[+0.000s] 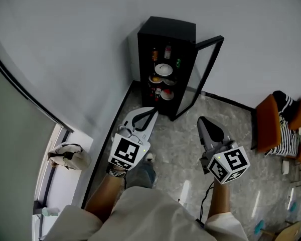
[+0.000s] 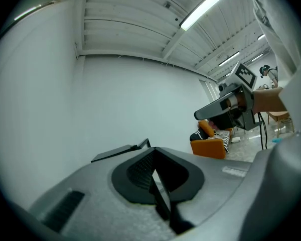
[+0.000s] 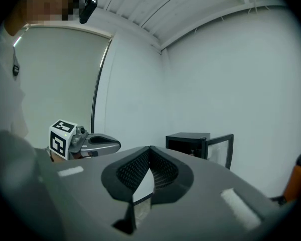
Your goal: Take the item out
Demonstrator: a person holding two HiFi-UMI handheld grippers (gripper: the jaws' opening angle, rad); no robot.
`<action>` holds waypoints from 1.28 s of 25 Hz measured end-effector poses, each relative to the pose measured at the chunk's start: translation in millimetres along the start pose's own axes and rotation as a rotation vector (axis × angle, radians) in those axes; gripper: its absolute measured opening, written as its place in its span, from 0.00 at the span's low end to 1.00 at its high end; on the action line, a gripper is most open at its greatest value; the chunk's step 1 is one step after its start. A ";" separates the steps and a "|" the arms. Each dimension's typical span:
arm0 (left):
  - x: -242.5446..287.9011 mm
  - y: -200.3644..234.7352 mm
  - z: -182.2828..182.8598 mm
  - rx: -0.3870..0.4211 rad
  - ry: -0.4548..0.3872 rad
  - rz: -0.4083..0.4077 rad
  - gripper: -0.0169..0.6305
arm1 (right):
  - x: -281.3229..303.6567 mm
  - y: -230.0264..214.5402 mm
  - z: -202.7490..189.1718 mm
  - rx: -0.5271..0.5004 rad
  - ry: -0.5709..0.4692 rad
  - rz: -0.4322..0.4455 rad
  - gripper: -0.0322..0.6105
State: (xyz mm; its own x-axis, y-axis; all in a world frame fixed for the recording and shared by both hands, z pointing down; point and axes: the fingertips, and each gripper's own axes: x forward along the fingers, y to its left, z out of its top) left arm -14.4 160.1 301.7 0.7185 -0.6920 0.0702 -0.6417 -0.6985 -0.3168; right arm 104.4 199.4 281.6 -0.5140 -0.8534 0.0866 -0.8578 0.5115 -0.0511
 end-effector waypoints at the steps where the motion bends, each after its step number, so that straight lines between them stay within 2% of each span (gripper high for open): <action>1: 12.3 9.3 -2.3 -0.001 0.001 -0.007 0.03 | 14.2 -8.9 2.4 0.007 -0.004 -0.003 0.06; 6: 62.0 54.4 -17.1 -0.005 0.018 -0.030 0.03 | 71.0 -47.2 13.1 0.027 -0.030 -0.038 0.06; 12: 104.1 90.5 -23.3 -0.016 0.028 -0.035 0.03 | 113.2 -83.7 18.9 0.034 -0.019 -0.063 0.06; 28: 164.2 152.4 -58.3 -0.063 0.066 -0.051 0.03 | 197.7 -125.2 8.4 0.062 0.025 -0.083 0.06; 32: 181.8 173.7 -69.2 -0.046 0.075 -0.047 0.03 | 223.3 -139.6 5.3 0.068 0.025 -0.099 0.06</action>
State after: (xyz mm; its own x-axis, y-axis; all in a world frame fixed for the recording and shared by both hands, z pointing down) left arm -13.7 -99.7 324.9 0.7270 -0.6689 0.1550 -0.6208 -0.7368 -0.2679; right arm 109.4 -63.1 302.7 -0.4269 -0.8964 0.1193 -0.9030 0.4156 -0.1088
